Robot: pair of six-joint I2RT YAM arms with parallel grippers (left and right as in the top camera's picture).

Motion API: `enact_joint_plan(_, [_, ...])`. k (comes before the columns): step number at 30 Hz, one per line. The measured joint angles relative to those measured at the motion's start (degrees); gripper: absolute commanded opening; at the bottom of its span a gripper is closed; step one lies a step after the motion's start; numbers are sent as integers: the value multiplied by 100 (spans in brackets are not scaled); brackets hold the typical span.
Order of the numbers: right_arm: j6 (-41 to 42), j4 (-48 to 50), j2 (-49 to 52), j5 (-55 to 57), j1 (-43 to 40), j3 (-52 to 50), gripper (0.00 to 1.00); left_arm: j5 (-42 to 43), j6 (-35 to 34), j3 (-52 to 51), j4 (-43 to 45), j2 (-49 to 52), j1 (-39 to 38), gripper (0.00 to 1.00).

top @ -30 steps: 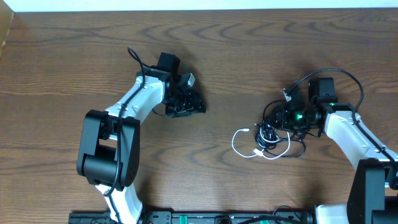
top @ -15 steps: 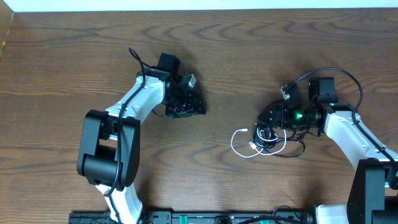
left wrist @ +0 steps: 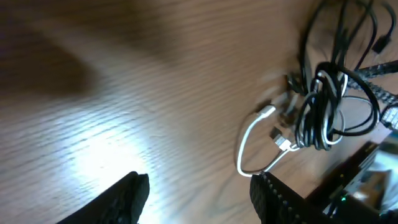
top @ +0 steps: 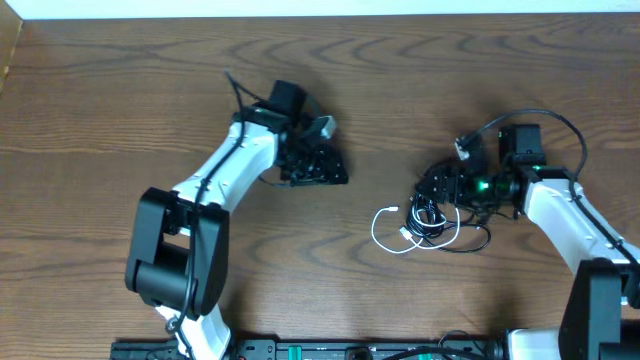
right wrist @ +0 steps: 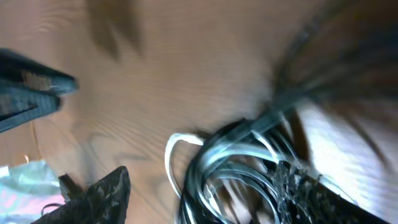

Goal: Untangle cables

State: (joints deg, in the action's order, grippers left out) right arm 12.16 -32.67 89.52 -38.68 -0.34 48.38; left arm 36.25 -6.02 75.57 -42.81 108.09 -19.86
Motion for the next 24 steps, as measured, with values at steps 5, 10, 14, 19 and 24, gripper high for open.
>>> enact_joint_plan(5, [131, -1005, -420, 743, -273, 514, 76, -501, -127, 608, -284, 0, -492, 59])
enact_joint_plan(10, [186, -1832, -831, 1832, -516, 896, 81, -710, -369, 846, -61, -20, -975, 63])
enact_joint_plan(14, [210, -2094, -824, 2350, -616, 885, 99, -890, -577, 846, 247, -17, -1425, 67])
enact_joint_plan(19, [186, -2041, -824, 2680, -625, 813, 99, -1121, -721, 846, 577, 50, -1880, 68])
enact_joint_plan(24, [208, -1971, -824, 2822, -651, 647, 99, -1283, -776, 846, 695, 260, -2197, 68])
